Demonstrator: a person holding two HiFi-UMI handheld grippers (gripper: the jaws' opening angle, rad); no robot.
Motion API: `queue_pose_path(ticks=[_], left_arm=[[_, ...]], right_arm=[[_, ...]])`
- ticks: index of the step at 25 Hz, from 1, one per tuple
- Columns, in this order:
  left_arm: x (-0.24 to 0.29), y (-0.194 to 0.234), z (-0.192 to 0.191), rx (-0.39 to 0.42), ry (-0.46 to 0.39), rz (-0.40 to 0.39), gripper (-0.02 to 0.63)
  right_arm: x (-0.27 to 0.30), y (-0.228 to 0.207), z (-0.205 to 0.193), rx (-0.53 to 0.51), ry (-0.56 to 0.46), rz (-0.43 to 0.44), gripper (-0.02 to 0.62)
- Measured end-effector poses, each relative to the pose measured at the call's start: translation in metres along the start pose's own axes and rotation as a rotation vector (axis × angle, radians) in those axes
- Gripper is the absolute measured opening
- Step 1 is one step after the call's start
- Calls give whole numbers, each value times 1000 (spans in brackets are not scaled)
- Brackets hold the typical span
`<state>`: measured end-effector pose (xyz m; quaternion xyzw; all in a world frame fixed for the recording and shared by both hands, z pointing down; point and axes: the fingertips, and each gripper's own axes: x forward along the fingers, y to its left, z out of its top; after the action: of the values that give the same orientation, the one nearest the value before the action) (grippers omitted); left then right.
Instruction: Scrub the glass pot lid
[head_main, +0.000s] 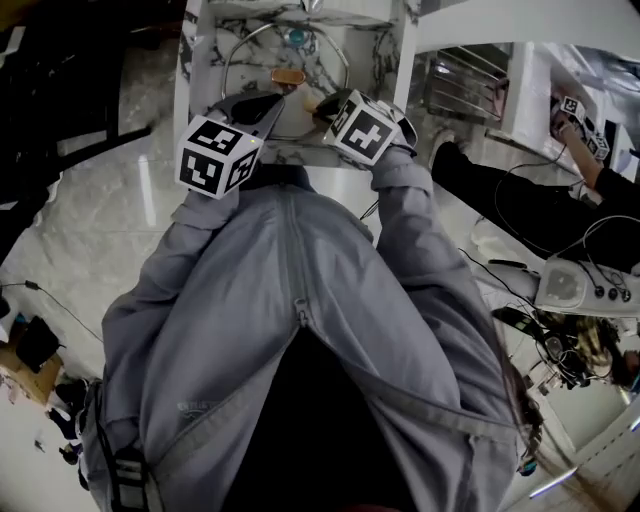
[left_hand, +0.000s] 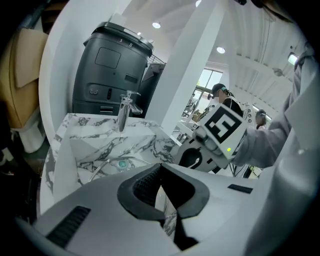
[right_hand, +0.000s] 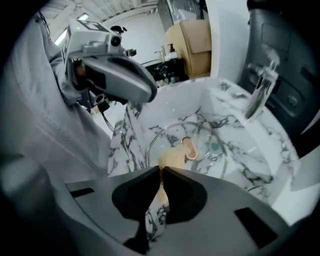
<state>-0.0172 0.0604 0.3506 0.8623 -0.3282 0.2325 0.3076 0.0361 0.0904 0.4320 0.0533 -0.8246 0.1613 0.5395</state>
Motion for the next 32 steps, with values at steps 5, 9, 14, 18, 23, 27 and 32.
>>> queue_pose_path(ticks=[5,9,14,18,23,27,32], left_arm=[[-24,-16,44,40,-87,2,11],[-44,-28,83,91,-163,1,11],[-72,-45,128,153,-284,40,11],[-94,-57,157,199,-383,121,11],[-115,-62,183,216,-511,237,11],[-123,-67,193,239,-576,308,11],[-112,-71,180,266,-558,338,11]], right_arm=[[-87,-6,33,-12,-133,-258,44],[-152,-8,64,-34,-254,-427,44],[-232,-10,94,30,-515,-609,44],[-286,-9,102,161,-764,-702,45],[-321,-14,94,315,-977,-805,46],[-323,-15,83,437,-1085,-827,46],[-295,0,85,387,-1038,-864,44]])
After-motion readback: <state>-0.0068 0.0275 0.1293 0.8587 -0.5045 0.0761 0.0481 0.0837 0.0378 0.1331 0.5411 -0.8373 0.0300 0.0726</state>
